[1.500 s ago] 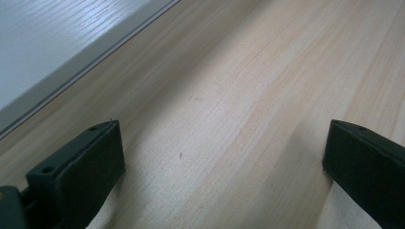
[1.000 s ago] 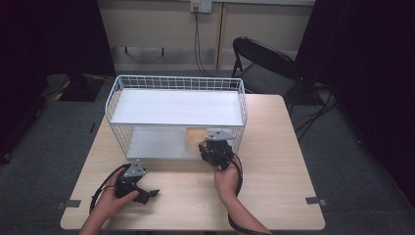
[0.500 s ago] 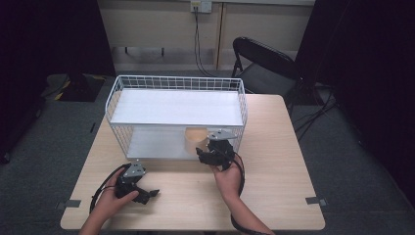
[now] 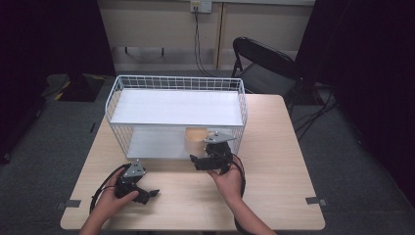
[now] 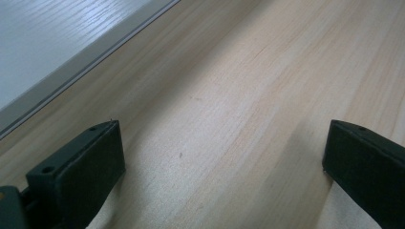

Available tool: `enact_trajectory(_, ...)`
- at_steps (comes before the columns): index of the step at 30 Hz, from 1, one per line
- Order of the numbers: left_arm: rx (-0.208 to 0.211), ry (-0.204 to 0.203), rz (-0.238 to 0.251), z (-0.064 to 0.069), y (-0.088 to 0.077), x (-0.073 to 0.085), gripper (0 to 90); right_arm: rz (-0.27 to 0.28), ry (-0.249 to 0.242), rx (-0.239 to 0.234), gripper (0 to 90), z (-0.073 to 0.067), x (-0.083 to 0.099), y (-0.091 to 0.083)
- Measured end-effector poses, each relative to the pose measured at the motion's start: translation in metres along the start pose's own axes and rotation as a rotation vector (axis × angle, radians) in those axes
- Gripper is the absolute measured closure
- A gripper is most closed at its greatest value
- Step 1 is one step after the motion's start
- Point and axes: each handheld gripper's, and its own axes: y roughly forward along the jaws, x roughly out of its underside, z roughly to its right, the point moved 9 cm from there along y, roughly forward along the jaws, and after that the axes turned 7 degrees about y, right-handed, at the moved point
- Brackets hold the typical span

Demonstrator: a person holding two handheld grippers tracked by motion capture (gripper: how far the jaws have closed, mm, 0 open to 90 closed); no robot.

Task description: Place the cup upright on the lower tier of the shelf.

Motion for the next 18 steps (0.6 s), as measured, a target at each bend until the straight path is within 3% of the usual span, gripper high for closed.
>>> enact_trajectory(8, 0.001, 0.0, -0.003, 0.0, 0.0, 0.0, 0.0, -0.016, -0.018, -0.047, 15.2, -0.007, 0.007, -0.005)
enact_trajectory(18, 0.002, 0.0, -0.003, 0.0, 0.0, 0.0, 0.0, -0.039, -0.011, -0.08, 15.2, -0.001, 0.02, -0.016)
